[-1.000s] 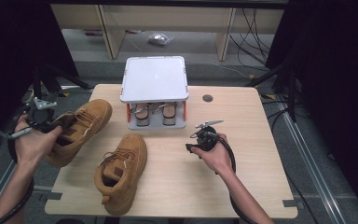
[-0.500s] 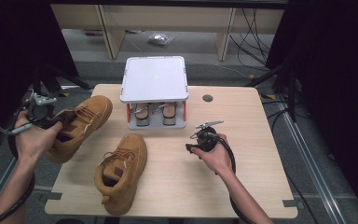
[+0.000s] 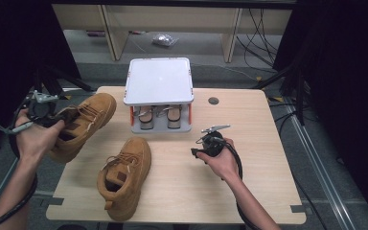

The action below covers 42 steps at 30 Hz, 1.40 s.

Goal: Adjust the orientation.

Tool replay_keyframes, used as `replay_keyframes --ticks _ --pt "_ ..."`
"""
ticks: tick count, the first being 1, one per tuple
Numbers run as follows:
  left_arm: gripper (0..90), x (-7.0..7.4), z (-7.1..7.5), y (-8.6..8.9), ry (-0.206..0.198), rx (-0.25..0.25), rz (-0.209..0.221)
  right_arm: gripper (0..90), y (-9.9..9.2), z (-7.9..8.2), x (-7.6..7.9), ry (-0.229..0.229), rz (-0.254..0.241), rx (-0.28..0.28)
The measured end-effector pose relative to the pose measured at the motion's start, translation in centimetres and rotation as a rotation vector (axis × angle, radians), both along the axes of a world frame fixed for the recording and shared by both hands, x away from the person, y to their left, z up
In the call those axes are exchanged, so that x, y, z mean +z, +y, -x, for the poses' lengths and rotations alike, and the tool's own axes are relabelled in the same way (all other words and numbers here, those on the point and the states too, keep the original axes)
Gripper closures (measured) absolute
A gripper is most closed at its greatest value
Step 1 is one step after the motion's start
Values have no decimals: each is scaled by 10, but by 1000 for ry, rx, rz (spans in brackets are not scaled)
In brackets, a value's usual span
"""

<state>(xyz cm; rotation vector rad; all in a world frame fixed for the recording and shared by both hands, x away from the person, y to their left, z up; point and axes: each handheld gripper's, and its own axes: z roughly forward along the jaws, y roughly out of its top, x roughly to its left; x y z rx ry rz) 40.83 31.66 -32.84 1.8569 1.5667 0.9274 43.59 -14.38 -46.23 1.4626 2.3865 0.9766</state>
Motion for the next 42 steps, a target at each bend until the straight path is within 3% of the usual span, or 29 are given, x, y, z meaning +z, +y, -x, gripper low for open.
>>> replay_keyframes --ticks 16,25,26,27,42 --pt "843 10 -7 1 -22 9 10 443 -3 0 1 1 0 12" --pt "843 14 -11 -1 -30 12 19 443 -2 1 2 -13 -4 -4" --pt "843 14 -11 -2 -31 11 21 443 -4 -1 1 -37 2 9" --pt "842 15 -12 -2 -32 9 20 443 -3 1 2 2 -13 -2" --pt "843 21 -19 -7 -48 0 32 443 -4 2 2 -18 -12 -14"
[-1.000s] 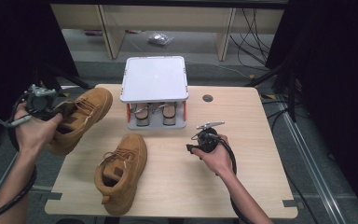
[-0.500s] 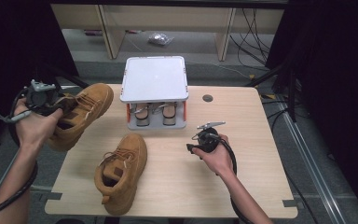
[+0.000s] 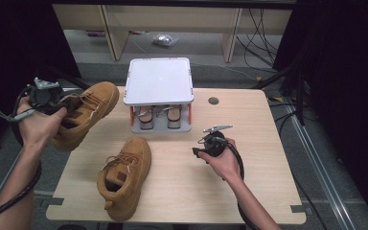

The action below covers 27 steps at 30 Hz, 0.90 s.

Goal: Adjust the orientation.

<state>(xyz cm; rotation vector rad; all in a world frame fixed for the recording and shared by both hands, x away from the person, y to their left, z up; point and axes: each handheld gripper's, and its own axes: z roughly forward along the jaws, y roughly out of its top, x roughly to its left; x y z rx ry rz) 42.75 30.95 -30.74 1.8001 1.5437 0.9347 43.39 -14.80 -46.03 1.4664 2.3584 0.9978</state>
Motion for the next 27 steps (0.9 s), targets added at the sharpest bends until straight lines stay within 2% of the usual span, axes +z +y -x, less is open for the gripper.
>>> replay_keyframes --ticks 11,12,17,19,20,22,23,24,25,26,27 --pt "844 7 -4 -2 -23 0 6 443 0 0 0 -7 3 2" --pt "843 8 -4 -2 -26 0 13 443 0 -1 -1 -21 -4 -2" --pt "844 12 -6 -3 -33 0 16 444 -1 0 0 -7 0 0" --pt "844 14 -8 -3 -36 0 20 444 -2 -1 0 -30 4 13" --pt "844 15 -9 -4 -41 3 24 444 -3 -1 1 -7 6 9" --pt "844 17 -10 -5 -43 4 21 443 -3 1 2 -2 -7 -4" --pt "844 17 -11 -5 -46 4 26 444 -5 -1 1 -32 1 12" --pt "844 18 -12 -6 -48 3 24 444 -4 1 3 -4 -12 -13" --pt "844 19 -13 -7 -47 4 23 444 -6 1 3 2 -11 -7" --pt "844 20 -14 -8 -51 0 26 444 -7 0 2 -28 -5 -2" --pt "844 21 -14 -8 -50 -1 18 444 -9 0 3 -23 0 8"
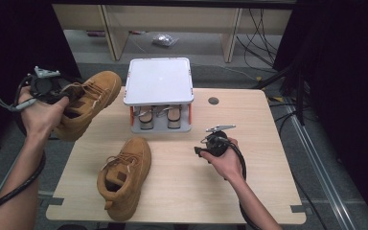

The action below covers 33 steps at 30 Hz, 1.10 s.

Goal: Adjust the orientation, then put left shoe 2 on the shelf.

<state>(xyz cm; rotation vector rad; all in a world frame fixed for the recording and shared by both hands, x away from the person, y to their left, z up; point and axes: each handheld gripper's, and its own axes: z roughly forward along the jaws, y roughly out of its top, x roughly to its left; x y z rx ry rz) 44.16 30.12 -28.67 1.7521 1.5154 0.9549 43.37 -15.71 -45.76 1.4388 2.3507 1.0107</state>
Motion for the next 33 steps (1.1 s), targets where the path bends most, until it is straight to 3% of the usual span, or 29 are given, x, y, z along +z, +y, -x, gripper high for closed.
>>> replay_keyframes --ticks 2,3,9,14,15,16,22,23,24,25,28,29,30,32,33 --pt "844 1 -1 -1 -7 1 16 444 -1 1 0 4 -10 -17" --pt "844 2 -1 -1 -5 -3 12 444 -1 0 -1 -20 -11 -11" --pt "844 7 -4 -4 -14 -5 20 444 -1 2 0 -16 -12 -13" --pt "844 11 -8 -5 -21 -7 19 444 -2 3 0 13 -12 -15" --pt "844 12 -9 -6 -24 -6 24 444 -3 1 -1 -15 -6 2" --pt "844 13 -10 -7 -25 -9 24 444 -2 3 -1 -3 -11 -22" --pt "844 16 -15 -11 -32 -14 25 444 -2 4 1 21 -20 -28" --pt "844 17 -16 -11 -32 -15 24 444 -2 4 -1 -9 -27 -32" --pt "844 17 -16 -12 -32 -14 22 444 -1 5 1 16 -21 -37" --pt "844 18 -17 -13 -32 -15 29 445 -2 3 -1 -11 -16 -23" --pt "844 20 -20 -14 -36 -15 30 444 -1 2 -1 -10 -22 -31" --pt "844 21 -21 -15 -36 -17 31 444 -1 2 -1 -2 -31 -26" --pt "844 22 -21 -16 -38 -17 28 444 -2 2 1 27 -10 -22" --pt "844 24 -23 -18 -39 -21 25 444 -2 1 -1 -23 -6 -11" --pt "844 25 -23 -19 -42 -18 24 444 -2 1 -1 -20 -5 -12"
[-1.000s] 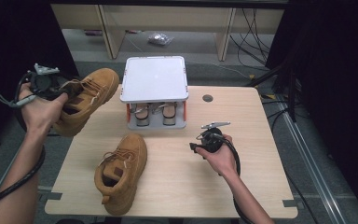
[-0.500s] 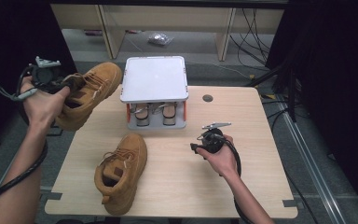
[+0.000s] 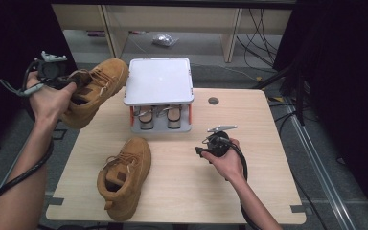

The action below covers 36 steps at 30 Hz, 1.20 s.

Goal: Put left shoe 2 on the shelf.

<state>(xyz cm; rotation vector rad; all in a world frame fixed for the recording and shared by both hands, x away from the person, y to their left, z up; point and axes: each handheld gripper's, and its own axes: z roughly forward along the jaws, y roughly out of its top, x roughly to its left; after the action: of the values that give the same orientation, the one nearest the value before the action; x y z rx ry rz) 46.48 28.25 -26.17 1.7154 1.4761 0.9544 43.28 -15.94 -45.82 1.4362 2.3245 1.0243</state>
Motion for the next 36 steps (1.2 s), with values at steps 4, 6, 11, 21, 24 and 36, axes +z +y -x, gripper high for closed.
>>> replay_keyframes --ticks 4,6,11,21,24,36 --pt "844 3 -3 -3 -8 -10 5 444 0 1 1 22 1 2" --pt "844 5 -3 -4 -9 -12 5 444 -1 1 2 25 4 6" --pt "844 7 -5 -7 -12 -13 0 444 0 1 2 15 0 -16" --pt "844 13 -11 -13 -24 -20 0 444 -1 1 3 15 -2 -12" --pt "844 15 -14 -16 -25 -24 -1 443 0 2 3 21 -4 -12" --pt "844 20 -25 -30 -19 -41 15 444 -3 2 1 6 -15 -19"
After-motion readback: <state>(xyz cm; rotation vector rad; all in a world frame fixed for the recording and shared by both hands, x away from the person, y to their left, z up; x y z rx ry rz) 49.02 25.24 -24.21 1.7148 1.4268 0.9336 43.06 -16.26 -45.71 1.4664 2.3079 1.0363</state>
